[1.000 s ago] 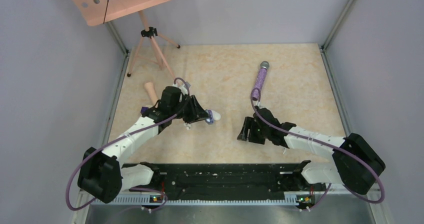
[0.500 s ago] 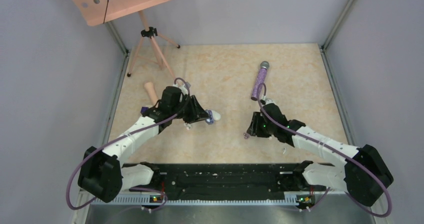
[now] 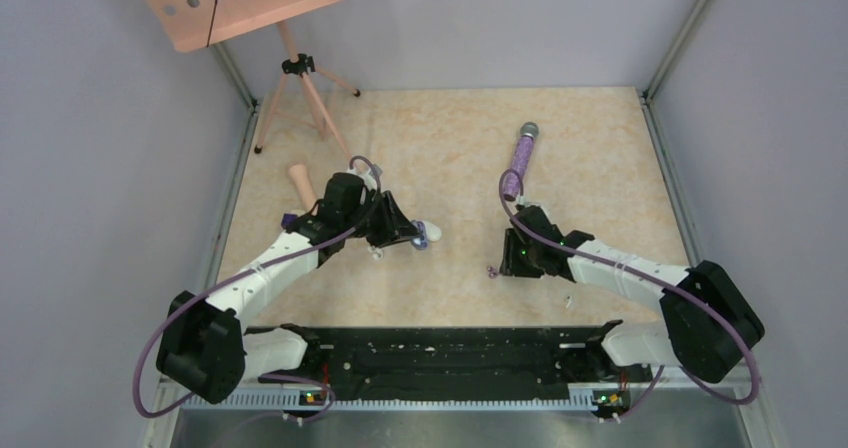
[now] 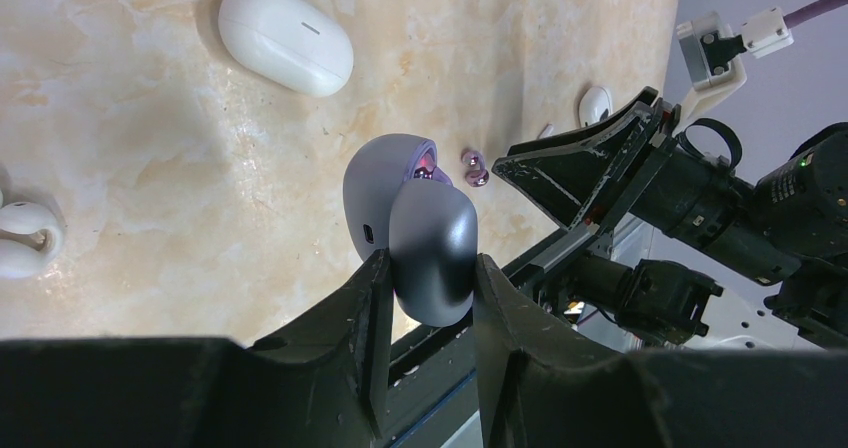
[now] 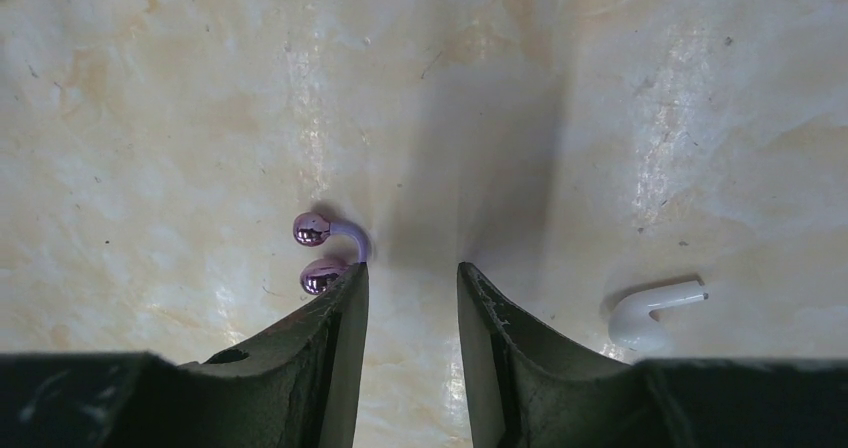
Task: Insert the wireless bluetooth earbuds into the charging case
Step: Adjust the earbud at the center of the board.
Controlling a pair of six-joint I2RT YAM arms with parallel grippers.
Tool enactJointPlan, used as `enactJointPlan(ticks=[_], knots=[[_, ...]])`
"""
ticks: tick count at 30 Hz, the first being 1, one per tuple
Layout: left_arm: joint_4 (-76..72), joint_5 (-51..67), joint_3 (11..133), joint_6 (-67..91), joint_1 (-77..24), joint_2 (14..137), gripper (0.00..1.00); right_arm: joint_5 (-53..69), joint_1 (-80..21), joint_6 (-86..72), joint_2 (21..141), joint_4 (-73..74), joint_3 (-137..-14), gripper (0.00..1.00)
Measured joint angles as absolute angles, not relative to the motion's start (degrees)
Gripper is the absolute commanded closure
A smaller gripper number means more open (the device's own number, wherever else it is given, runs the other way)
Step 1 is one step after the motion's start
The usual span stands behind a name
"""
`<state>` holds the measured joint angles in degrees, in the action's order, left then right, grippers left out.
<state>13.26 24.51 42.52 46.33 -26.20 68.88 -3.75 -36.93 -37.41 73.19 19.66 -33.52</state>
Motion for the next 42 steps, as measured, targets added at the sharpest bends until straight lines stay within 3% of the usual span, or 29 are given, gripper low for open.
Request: enactJointPlan(ticks=[27, 32, 42], knots=[[13.3, 24.4, 42.5, 46.2, -26.3, 68.9, 1.00, -0.6, -40.6, -37.1, 79.0, 15.7, -36.6, 0.65], [13.3, 24.4, 42.5, 46.0, -26.3, 68.9, 1.00, -0.8, -41.6, -37.6, 79.2, 15.6, -36.8, 0.59], [13.3, 24.3, 42.5, 45.7, -26.3, 68.9, 1.00, -6.1, -41.9, -41.1, 70.5, 19.3, -36.8, 0.60]])
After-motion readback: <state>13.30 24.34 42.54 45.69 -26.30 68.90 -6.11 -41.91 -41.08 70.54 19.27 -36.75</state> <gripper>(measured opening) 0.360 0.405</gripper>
